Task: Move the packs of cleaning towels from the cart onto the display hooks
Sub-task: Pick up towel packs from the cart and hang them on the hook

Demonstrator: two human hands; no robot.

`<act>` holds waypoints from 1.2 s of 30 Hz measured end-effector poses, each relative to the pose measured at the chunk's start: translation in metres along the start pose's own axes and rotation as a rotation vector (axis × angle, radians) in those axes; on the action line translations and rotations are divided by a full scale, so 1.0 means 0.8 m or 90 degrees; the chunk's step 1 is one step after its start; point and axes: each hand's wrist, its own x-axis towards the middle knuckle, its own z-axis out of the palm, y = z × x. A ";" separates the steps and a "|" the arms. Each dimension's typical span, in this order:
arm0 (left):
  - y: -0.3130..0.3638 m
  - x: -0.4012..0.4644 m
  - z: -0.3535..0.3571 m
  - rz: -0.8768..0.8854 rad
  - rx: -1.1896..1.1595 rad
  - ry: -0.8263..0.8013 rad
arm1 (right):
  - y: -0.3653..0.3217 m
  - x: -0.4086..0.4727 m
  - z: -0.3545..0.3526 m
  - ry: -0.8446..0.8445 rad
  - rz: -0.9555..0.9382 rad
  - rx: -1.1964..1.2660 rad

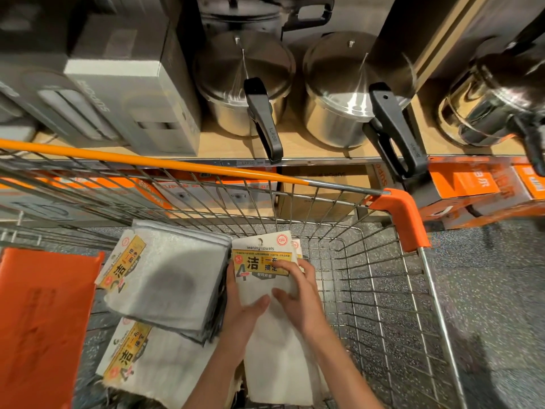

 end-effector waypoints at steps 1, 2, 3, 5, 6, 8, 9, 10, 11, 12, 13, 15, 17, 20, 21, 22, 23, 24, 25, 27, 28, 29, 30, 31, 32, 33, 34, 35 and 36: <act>0.002 -0.002 0.001 0.000 0.005 0.004 | -0.002 -0.002 -0.001 -0.001 0.002 -0.001; 0.005 -0.004 0.001 0.001 0.012 0.006 | -0.003 -0.003 -0.001 0.000 0.003 -0.009; 0.006 -0.005 0.002 0.002 0.017 0.007 | -0.004 -0.004 -0.002 -0.002 0.005 -0.022; 0.011 -0.008 0.003 0.010 0.031 0.007 | -0.006 -0.005 -0.005 -0.006 0.011 -0.037; 0.015 -0.010 0.004 0.016 0.042 0.006 | -0.008 -0.006 -0.007 -0.005 0.015 -0.035; 0.023 -0.016 0.008 0.030 0.057 -0.005 | -0.014 -0.007 -0.013 -0.001 0.025 -0.017; 0.027 -0.018 0.011 0.035 0.061 -0.010 | -0.018 -0.007 -0.015 -0.001 0.026 -0.005; 0.031 -0.020 0.013 0.040 0.065 -0.011 | -0.022 -0.008 -0.018 -0.001 0.023 0.005; 0.034 -0.022 0.016 0.045 0.063 -0.007 | -0.027 -0.009 -0.021 -0.002 0.018 0.009; 0.038 -0.024 0.018 0.050 0.056 -0.002 | -0.033 -0.011 -0.023 -0.004 0.011 0.008; 0.043 -0.026 0.019 0.054 0.048 0.001 | -0.039 -0.013 -0.026 -0.005 0.004 0.006; 0.056 -0.032 0.020 0.063 0.042 -0.001 | -0.053 -0.019 -0.033 -0.009 -0.016 0.012; 0.072 -0.040 0.021 0.081 0.045 -0.010 | -0.070 -0.030 -0.042 -0.016 -0.035 0.033; 0.103 -0.058 0.025 0.104 0.039 -0.043 | -0.098 -0.046 -0.056 -0.008 -0.065 0.064; 0.111 -0.062 0.027 0.113 0.041 -0.049 | -0.109 -0.050 -0.060 -0.003 -0.071 0.067; 0.120 -0.067 0.029 0.126 0.045 -0.049 | -0.120 -0.054 -0.063 0.001 -0.075 0.070; 0.130 -0.071 0.031 0.138 0.053 -0.052 | -0.133 -0.058 -0.068 0.004 -0.079 0.075; 0.141 -0.077 0.033 0.146 0.069 -0.053 | -0.146 -0.062 -0.073 0.004 -0.084 0.082; 0.152 -0.083 0.033 0.155 0.091 -0.054 | -0.159 -0.066 -0.078 0.003 -0.093 0.085; 0.177 -0.096 0.033 0.174 0.141 -0.053 | -0.183 -0.073 -0.089 0.005 -0.112 0.095; 0.189 -0.102 0.032 0.186 0.171 -0.056 | -0.195 -0.077 -0.094 0.007 -0.114 0.110; 0.202 -0.107 0.032 0.196 0.208 -0.055 | -0.207 -0.082 -0.099 0.008 -0.113 0.129; 0.215 -0.112 0.031 0.204 0.248 -0.042 | -0.219 -0.087 -0.104 0.007 -0.111 0.150; 0.227 -0.117 0.029 0.210 0.280 -0.025 | -0.232 -0.093 -0.108 0.005 -0.108 0.172; 0.240 -0.124 0.028 0.217 0.289 -0.016 | -0.244 -0.100 -0.111 0.000 -0.105 0.193; 0.252 -0.132 0.026 0.229 0.282 -0.021 | -0.257 -0.107 -0.114 -0.006 -0.107 0.208; 0.264 -0.140 0.023 0.244 0.279 -0.031 | -0.269 -0.114 -0.117 -0.008 -0.113 0.210; 0.274 -0.149 0.020 0.257 0.281 -0.044 | -0.280 -0.122 -0.118 -0.003 -0.121 0.204; 0.284 -0.157 0.015 0.267 0.279 -0.058 | -0.291 -0.129 -0.119 0.006 -0.128 0.198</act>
